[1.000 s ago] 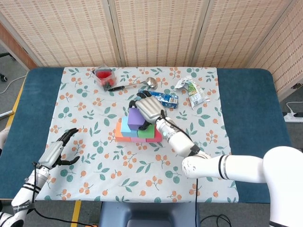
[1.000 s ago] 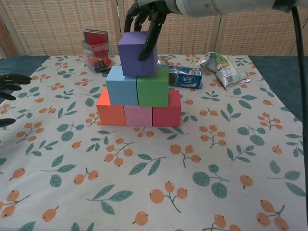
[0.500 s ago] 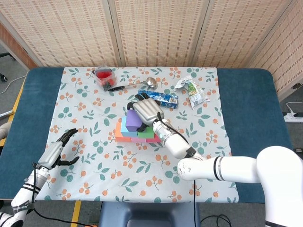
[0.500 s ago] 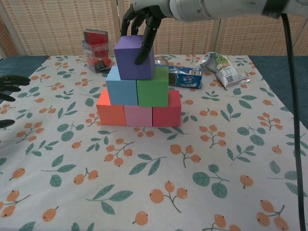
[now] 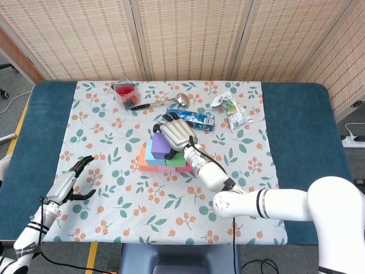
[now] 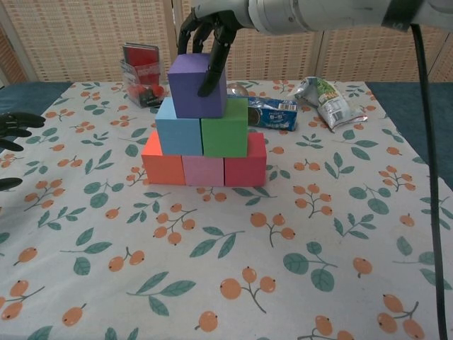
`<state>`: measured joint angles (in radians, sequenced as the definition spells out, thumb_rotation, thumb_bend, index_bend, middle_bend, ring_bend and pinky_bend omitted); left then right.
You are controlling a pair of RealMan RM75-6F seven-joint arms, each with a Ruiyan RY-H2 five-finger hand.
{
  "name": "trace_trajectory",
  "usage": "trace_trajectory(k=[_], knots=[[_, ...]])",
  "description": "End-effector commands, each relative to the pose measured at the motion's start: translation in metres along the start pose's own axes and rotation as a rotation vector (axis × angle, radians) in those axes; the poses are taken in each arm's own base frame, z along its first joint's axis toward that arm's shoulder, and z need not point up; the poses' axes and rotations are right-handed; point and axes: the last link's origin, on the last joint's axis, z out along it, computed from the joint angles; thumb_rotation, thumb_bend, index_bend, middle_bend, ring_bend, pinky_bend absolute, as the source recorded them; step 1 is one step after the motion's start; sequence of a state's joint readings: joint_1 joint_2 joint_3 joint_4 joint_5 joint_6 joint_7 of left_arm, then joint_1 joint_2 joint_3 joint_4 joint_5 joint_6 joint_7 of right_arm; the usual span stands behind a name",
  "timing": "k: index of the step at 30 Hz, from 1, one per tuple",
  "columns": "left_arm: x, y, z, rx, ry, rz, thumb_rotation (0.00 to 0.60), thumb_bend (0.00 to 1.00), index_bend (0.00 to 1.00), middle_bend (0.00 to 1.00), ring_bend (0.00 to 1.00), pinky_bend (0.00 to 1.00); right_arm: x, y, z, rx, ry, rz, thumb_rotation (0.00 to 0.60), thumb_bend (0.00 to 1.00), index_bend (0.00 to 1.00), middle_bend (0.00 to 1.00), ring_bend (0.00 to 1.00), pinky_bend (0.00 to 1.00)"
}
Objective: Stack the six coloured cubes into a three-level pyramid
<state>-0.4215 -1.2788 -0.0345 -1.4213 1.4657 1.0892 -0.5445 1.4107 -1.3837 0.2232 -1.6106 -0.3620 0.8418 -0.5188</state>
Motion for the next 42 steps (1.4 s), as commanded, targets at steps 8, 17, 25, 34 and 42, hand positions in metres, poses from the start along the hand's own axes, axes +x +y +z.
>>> trace_trajectory(k=[8, 17, 25, 34, 42], knots=[[0.001, 0.000, 0.000, 0.000, 0.001, 0.001, 0.600, 0.31, 0.01, 0.00, 0.00, 0.13, -0.001, 0.001, 0.000, -0.002, -0.005, 0.000, 0.600, 0.05, 0.31, 0.37, 0.07, 0.00], [-0.001, -0.001, 0.001, 0.003, -0.002, 0.000, 0.600, 0.31, 0.01, 0.00, 0.00, 0.13, -0.004, 0.003, 0.000, -0.007, -0.016, -0.004, 0.600, 0.05, 0.25, 0.37, 0.07, 0.00], [0.000, 0.000, 0.002, -0.002, -0.001, 0.003, 0.600, 0.31, 0.01, 0.00, 0.00, 0.13, -0.002, 0.004, -0.002, 0.007, -0.017, 0.009, 0.600, 0.05, 0.00, 0.22, 0.00, 0.00], [0.000, 0.001, 0.002, -0.005, -0.006, 0.013, 0.600, 0.31, 0.01, 0.00, 0.00, 0.13, 0.000, 0.003, -0.006, 0.018, -0.015, 0.028, 0.600, 0.00, 0.00, 0.13, 0.00, 0.00], [0.006, 0.008, 0.009, -0.035, -0.011, 0.081, 0.600, 0.31, 0.03, 0.00, 0.00, 0.13, 0.022, 0.036, -0.043, -0.009, 0.036, 0.117, 0.600, 0.00, 0.00, 0.08, 0.00, 0.00]])
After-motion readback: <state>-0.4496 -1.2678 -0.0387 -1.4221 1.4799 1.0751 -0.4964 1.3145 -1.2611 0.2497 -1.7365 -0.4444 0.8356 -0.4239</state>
